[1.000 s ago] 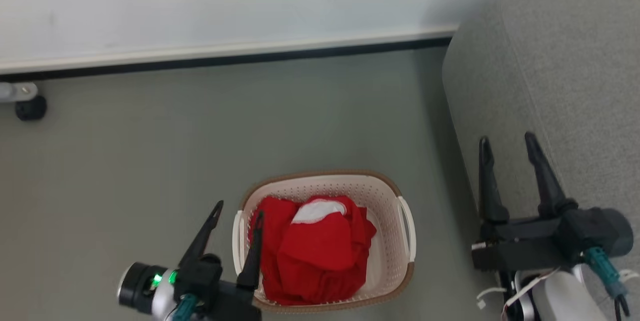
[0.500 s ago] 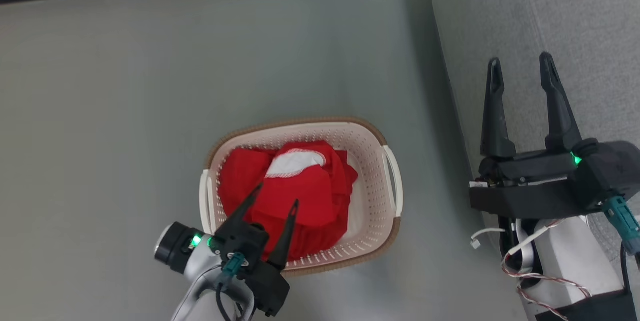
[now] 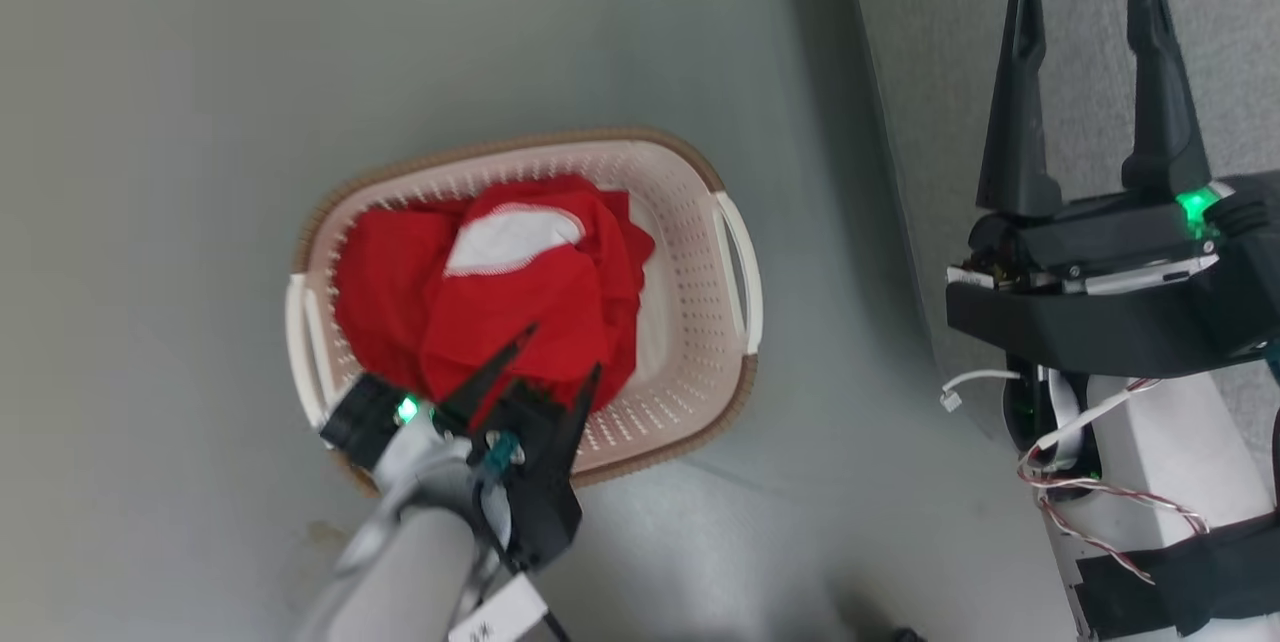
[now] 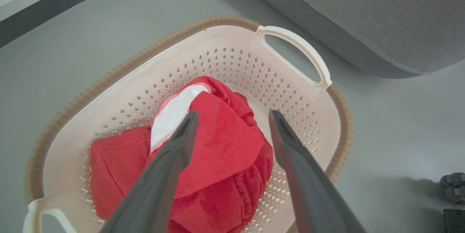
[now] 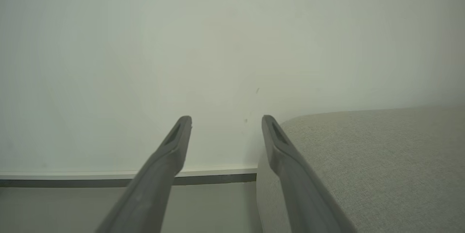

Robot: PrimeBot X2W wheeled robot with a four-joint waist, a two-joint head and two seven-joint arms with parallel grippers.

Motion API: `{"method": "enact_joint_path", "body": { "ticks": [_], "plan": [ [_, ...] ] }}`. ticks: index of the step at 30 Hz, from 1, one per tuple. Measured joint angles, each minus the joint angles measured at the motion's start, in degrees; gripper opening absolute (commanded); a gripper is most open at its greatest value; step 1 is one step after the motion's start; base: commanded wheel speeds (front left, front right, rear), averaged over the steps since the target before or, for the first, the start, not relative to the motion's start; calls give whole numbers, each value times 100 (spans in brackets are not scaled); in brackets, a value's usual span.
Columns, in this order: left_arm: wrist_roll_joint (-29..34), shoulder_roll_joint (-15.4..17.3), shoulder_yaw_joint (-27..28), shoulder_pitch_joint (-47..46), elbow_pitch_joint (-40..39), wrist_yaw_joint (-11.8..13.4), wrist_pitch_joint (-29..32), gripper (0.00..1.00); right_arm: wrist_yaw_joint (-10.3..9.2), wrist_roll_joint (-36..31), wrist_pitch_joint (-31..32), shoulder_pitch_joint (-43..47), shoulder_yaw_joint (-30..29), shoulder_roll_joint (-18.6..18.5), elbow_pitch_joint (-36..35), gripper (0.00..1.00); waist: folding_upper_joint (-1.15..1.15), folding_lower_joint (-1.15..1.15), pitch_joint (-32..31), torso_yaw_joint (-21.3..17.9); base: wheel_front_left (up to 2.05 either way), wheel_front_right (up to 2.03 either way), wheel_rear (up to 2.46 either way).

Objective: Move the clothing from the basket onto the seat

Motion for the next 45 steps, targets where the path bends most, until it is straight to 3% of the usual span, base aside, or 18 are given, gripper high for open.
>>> {"method": "enact_joint_path", "body": {
  "ticks": [17,28,36,37,38,40,45],
  "plan": [
    [267,438,249,-1122,703,119,167,100,-1,81,-1,-548,79,93,-231,100,0,0,1318,-507,0,0,0],
    [436,552,364,-1455,1074,673,-37,100,-1,113,-1,-641,76,123,-79,100,0,-1,1666,-764,0,0,0],
    [571,564,437,-1584,1386,828,-83,100,-1,154,-1,-641,108,143,-34,100,-2,-1,1689,-816,0,0,0],
    [571,564,449,-1613,1424,851,-83,80,-1,154,-1,-641,109,144,-21,100,-1,-1,1690,-823,0,0,0],
    [571,564,461,-1630,1458,865,-82,40,-1,155,-1,-641,109,144,-5,100,-1,-1,1691,-830,0,0,0],
    [571,556,465,-1644,1535,867,-76,0,-1,155,-1,-641,110,145,25,100,-1,-1,1690,-841,0,0,0],
    [570,467,455,-1700,1667,870,-86,0,-1,155,-1,-642,86,152,118,100,-2,-1,1634,-842,0,0,0]
  ]
}}
